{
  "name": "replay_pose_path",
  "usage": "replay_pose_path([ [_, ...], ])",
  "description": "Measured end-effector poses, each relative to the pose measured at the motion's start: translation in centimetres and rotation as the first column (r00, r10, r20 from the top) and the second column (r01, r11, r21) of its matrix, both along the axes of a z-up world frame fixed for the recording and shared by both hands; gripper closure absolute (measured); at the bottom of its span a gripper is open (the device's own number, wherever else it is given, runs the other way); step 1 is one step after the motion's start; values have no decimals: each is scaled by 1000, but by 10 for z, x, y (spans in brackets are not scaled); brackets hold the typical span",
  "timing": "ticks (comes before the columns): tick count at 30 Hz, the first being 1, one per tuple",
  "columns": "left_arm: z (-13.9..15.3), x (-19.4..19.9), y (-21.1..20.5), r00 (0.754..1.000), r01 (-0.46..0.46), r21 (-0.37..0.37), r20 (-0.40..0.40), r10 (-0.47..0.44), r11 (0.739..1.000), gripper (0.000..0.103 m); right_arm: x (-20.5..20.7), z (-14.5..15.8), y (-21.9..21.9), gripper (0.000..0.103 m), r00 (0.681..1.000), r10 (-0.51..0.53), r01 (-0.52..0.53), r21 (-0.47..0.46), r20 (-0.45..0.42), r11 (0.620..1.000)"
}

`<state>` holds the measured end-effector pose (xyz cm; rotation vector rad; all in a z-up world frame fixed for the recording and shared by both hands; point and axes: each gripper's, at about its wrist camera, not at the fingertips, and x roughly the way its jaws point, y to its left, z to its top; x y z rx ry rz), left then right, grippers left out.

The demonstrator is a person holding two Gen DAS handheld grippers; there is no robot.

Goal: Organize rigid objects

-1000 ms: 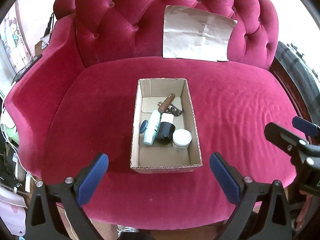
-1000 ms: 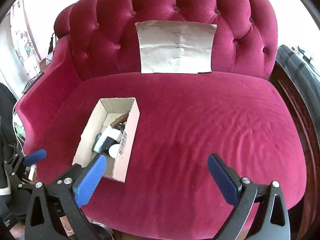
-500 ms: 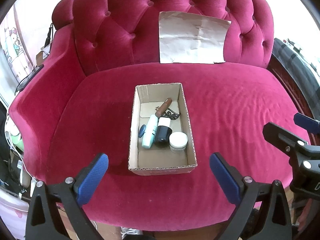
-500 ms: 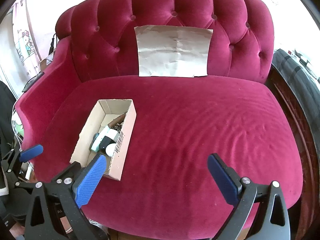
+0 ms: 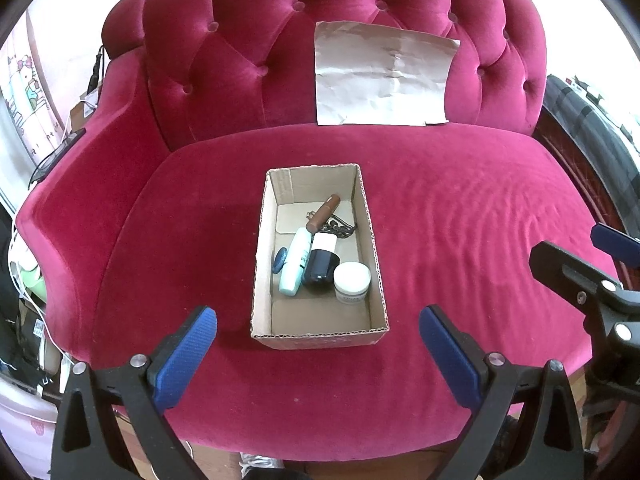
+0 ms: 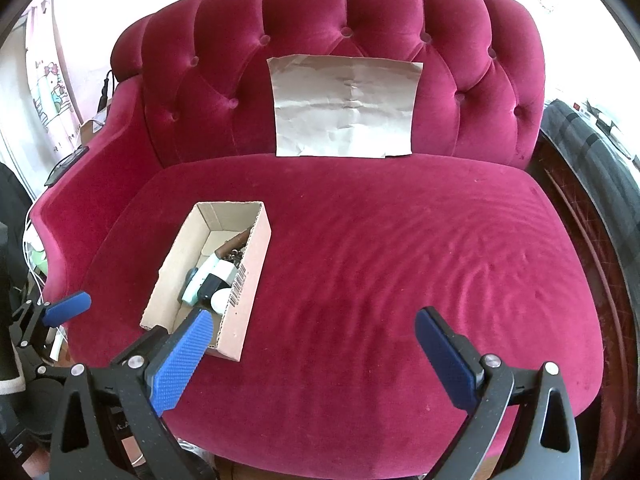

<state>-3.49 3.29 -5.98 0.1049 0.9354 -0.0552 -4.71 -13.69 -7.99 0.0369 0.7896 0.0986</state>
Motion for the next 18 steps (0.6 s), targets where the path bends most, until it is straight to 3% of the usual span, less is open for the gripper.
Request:
replay_pose_path([
  [18,-1,0,-1,1000,0,5,1,0,1000,0,-2,-3,-1,0,1000,-2,2,-22,11,1000],
])
